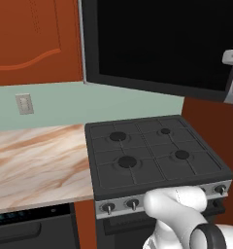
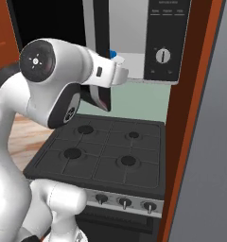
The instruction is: Retrieve the reheated potato from the microwave, then place the potato, cheese, and condiment on the cutting board.
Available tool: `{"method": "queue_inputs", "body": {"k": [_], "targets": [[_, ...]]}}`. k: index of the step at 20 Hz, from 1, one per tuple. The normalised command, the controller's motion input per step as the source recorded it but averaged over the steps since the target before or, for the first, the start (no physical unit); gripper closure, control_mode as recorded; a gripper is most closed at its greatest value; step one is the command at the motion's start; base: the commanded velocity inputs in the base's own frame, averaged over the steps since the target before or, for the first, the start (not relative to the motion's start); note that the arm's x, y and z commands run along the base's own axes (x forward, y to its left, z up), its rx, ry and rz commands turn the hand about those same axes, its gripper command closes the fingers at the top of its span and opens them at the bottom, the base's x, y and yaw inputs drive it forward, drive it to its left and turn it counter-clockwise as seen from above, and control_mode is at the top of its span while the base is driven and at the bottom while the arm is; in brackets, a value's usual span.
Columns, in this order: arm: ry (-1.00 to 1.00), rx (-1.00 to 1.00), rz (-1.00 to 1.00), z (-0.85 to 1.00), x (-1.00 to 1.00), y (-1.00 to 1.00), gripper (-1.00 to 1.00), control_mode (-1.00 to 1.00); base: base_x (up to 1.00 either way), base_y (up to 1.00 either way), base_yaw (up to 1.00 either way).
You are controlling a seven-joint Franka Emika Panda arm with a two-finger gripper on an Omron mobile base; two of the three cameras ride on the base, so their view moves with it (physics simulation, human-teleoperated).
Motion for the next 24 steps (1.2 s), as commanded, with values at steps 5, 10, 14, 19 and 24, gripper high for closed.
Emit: {"method": "queue_inputs", "body": {"k": [5, 10, 14, 19, 24], "targets": [[0.0, 0.0, -0.07, 0.1, -0.65, 0.0, 1.0, -1.0, 0.0, 0.0, 0.0], [0.0, 0.01, -0.05, 0.1, -0.64, 0.02, 1.0, -1.0, 0.0, 0.0, 0.0], [0.01, 0.04, -0.04, 0.09, -0.6, 0.07, 1.0, -1.0, 0.0, 0.0, 0.0], [0.05, 0.06, -0.03, 0.07, -0.52, 0.12, 1.0, -1.0, 0.0, 0.0, 0.0], [0.06, 0.11, 0.0, 0.09, -0.46, 0.15, 1.0, -1.0, 0.0, 0.0, 0.0]]}}
